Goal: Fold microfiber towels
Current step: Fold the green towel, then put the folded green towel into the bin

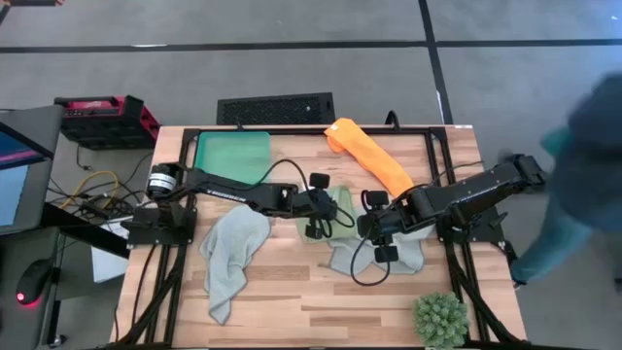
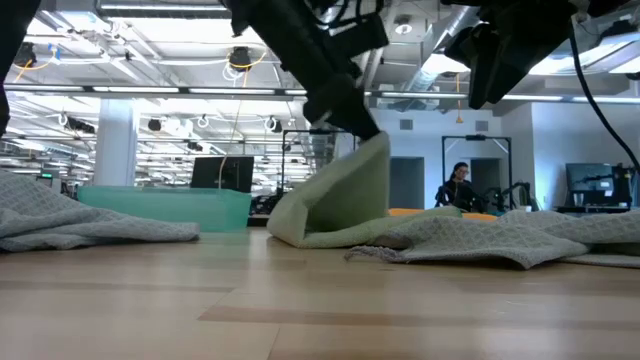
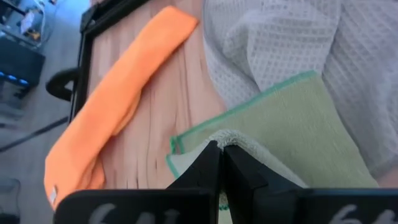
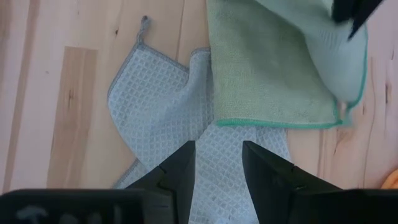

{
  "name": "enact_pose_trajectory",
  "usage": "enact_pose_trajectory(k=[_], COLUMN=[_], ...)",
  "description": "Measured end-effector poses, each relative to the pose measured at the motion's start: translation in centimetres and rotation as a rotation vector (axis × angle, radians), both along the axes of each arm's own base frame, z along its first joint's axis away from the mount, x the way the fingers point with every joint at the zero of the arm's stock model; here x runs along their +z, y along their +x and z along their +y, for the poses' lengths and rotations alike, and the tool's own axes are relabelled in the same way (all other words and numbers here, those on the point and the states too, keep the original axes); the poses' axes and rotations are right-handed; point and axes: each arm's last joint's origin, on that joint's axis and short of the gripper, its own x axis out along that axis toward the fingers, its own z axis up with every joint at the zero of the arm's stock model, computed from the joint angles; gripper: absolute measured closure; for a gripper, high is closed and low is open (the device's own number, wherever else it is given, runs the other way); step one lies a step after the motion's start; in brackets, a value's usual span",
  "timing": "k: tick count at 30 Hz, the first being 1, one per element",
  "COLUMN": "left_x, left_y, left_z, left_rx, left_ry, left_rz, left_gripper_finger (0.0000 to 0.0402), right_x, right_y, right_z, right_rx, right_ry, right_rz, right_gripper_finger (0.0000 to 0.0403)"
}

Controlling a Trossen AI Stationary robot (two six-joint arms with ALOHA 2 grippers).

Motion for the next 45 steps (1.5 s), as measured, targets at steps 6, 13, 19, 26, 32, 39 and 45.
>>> enact_pose_trajectory(k=[6, 13, 19, 26, 32, 39, 45], left_x=[-0.1, -0.2, -0.1, 0.1, 0.1, -0.2, -0.3], left_y=[0.6, 0.5, 0.6, 0.8, 0.8, 0.6, 0.5], left_z=[-0.1, -0.1, -0.3, -0.5, -0.4, -0.5, -1.1], left_rx=[-0.026, 0.026, -0.016, -0.022, 0.017, 0.03, 0.006], left_ry=[0.008, -0.084, -0.132, -0.193, -0.238, -0.248, -0.233], left_rz=[-0.043, -0.065, -0.074, -0.108, -0.12, -0.089, -0.073], left_gripper_finger=[0.0401, 0.0395, 0.037, 0.0311, 0.0255, 0.0217, 0.0216], right_x=[0.0, 0.0, 0.0, 0.0, 0.0, 0.0, 0.0], right_y=[-0.1, -0.1, -0.1, -0.1, -0.1, -0.1, -0.1], right_z=[0.0, 0.0, 0.0, 0.0, 0.0, 0.0, 0.0], right_rx=[-0.007, -0.006, -0.007, -0.007, -0.007, -0.007, -0.007], right_ry=[0.0, -0.001, -0.001, -0.001, -0.001, -0.001, -0.001], right_rz=[0.009, 0.012, 0.011, 0.011, 0.011, 0.011, 0.011], right_gripper_finger=[0.0249, 0.0249, 0.0249, 0.0249, 0.0249, 0.0249, 0.0249])
